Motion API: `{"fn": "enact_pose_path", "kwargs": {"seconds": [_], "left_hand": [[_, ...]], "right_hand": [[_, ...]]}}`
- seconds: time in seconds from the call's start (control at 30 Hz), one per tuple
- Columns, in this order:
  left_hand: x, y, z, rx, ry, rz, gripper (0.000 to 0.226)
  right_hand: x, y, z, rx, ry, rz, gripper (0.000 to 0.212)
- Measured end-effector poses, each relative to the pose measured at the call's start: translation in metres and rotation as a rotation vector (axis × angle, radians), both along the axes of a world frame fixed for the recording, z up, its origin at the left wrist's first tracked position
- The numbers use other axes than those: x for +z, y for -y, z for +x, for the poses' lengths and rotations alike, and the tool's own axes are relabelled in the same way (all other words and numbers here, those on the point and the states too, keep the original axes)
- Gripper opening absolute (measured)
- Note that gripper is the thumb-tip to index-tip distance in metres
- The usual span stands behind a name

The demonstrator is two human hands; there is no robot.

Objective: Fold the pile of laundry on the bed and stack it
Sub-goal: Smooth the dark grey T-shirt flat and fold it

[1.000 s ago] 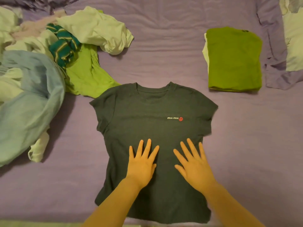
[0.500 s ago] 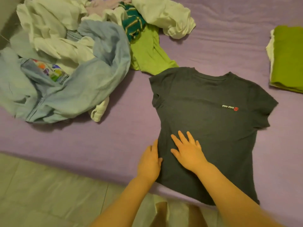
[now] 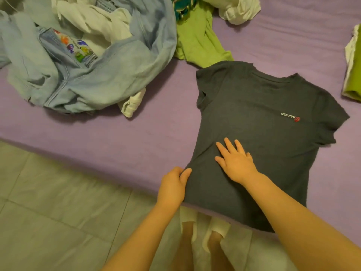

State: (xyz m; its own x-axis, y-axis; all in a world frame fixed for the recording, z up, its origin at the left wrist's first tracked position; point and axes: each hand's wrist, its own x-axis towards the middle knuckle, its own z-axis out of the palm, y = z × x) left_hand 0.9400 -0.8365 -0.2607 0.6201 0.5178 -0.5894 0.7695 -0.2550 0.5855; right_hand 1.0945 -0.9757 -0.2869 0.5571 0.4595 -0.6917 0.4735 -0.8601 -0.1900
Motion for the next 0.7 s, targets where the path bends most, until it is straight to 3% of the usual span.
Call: {"fn": "enact_pose_path", "kwargs": {"seconds": [0.07,0.2,0.47,0.53,0.6,0.7], "left_hand": [[-0.002,-0.003,-0.008,0.042,-0.016,0.0,0.041],[-0.011,0.001,-0.013,0.04,-0.043,-0.012,0.028],[-0.021,0.001,-0.011,-0.156,-0.258,0.155,0.021],[-0.018,-0.002,-0.007,-0.273,-0.203,0.303,0.022],[-0.018,-0.001,0.0,-0.477,-0.112,0.495,0.044],[-0.017,0.012,0.02,-0.85,-0.051,0.565,0.063]], "right_hand": [[0.001,-0.004,-0.005,0.026,0.059,0.0,0.059],[-0.008,-0.006,-0.025,0.254,0.113,0.007,0.062],[-0.017,-0.018,-0.028,0.285,0.17,0.059,0.071],[-0.02,-0.018,-0.027,0.362,0.129,0.04,0.07],[-0.02,-0.007,-0.024,0.368,0.136,0.1,0.066],[-0.02,0.025,-0.026,0.332,0.206,0.11,0.067]]}}
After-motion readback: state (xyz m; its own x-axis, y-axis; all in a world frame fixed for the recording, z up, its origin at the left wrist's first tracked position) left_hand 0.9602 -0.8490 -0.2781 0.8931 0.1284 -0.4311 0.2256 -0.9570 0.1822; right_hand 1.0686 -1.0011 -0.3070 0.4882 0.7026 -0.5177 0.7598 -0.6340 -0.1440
